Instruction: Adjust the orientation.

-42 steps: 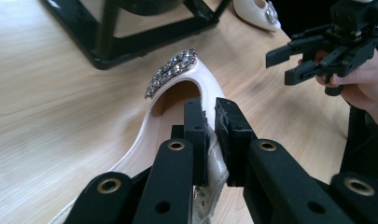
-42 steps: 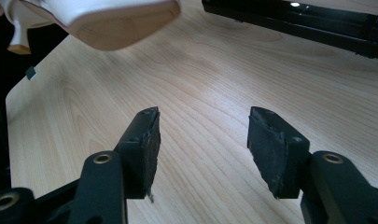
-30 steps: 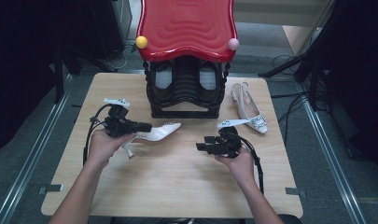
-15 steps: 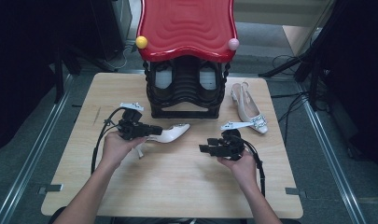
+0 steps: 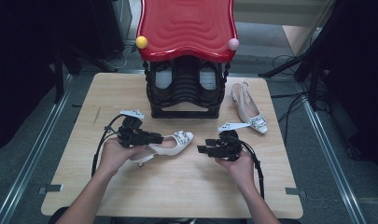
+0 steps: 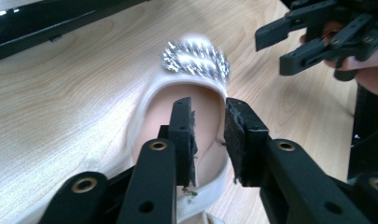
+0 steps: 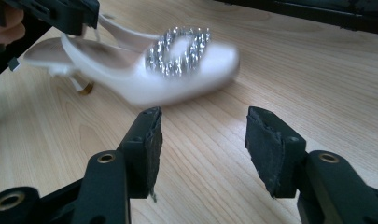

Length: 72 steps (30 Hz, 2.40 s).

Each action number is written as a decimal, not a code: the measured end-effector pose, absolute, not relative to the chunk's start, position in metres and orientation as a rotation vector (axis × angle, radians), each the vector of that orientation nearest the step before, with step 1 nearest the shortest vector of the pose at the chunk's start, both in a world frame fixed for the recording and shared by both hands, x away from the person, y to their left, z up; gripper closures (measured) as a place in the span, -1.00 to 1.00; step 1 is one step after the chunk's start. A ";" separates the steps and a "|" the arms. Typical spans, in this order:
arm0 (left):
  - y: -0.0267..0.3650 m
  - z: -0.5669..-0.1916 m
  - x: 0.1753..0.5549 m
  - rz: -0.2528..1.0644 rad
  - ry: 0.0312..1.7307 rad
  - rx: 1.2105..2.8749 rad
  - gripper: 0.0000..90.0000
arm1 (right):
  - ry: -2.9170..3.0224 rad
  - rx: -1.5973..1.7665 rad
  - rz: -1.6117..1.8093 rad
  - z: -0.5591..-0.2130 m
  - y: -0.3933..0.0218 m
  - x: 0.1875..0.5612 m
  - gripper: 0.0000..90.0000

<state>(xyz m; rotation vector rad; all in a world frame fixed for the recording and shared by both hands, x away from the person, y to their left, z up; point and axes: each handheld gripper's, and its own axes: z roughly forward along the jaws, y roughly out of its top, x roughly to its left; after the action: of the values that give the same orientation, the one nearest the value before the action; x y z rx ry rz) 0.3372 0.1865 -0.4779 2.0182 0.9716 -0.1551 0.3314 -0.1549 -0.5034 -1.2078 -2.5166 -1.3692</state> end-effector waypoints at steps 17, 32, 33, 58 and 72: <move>0.194 -0.458 0.331 -0.096 0.942 2.105 0.17 | -2.556 -1.180 -1.375 -0.512 -0.135 0.329 0.39; 0.229 -0.449 0.324 0.000 1.012 2.070 0.09 | -2.575 -1.085 -1.296 -0.525 -0.102 0.325 1.00; 0.231 -0.449 0.323 0.005 1.023 2.062 0.09 | -2.585 -1.083 -1.294 -0.525 -0.101 0.325 1.00; 0.245 -0.470 0.302 0.017 1.139 2.046 0.52 | -2.587 -1.171 -1.249 -0.526 -0.095 0.359 1.00; 0.208 -0.499 0.298 -0.057 1.102 2.090 0.91 | -2.579 -1.203 -1.237 -0.524 -0.086 0.373 1.00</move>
<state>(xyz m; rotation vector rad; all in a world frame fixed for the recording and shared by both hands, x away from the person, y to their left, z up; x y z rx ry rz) 0.2985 0.2075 -0.4989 2.0903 1.1022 -0.0569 0.3727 -0.0861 -0.5242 -1.2033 -2.5790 -1.2368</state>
